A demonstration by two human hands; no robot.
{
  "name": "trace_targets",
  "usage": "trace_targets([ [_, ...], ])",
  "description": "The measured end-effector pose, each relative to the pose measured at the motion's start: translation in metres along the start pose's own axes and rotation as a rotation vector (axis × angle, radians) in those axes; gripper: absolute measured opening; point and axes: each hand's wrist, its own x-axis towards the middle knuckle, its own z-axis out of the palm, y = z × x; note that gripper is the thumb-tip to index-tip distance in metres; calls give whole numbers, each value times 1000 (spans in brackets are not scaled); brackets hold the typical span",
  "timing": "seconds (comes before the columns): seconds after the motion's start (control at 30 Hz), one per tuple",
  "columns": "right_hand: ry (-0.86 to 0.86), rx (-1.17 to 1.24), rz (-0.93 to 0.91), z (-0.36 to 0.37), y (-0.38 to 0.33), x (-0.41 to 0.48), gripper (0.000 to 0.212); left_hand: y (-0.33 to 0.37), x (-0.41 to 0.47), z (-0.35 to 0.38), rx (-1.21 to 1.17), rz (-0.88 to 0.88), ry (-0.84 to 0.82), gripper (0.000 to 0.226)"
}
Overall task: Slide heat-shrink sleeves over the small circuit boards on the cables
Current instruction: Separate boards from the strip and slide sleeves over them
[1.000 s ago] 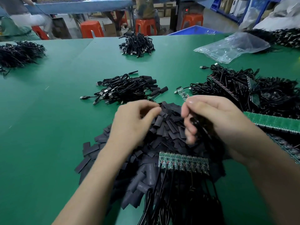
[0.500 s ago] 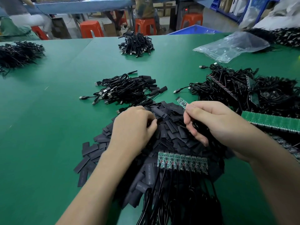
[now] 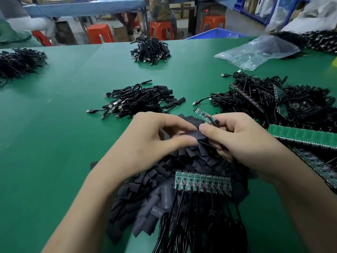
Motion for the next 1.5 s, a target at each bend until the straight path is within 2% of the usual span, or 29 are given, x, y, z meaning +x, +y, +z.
trace_targets([
  [0.13, 29, 9, -42, 1, 0, -1, 37, 4, 2, 3, 258, 189, 124, 25],
  [0.2, 34, 38, -39, -1, 0, 0, 38, 3, 2, 1, 246, 198, 171, 23],
  [0.3, 29, 66, -12, -13, -2, 0, 50, 0, 1, -6, 185, 187, 237, 21],
  [0.43, -167, -3, -20, -22, -6, -7, 48, -1, -1, -11, 110, 166, 288, 19],
  [0.57, -254, 4, -36, -20, -10, -10, 45, -2, -1, -12, 47, 141, 288, 17],
  [0.97, -292, 55, -60, -21, -11, -11, 44, -1, -2, -13, -63, 142, 212, 18],
  [1.33, -344, 67, -44, -23, -11, -13, 45, -2, -1, -12, -278, 112, 155, 18],
  [1.5, -356, 65, -25, -25, -11, -13, 45, 0, -2, -11, -242, 93, 172, 19],
])
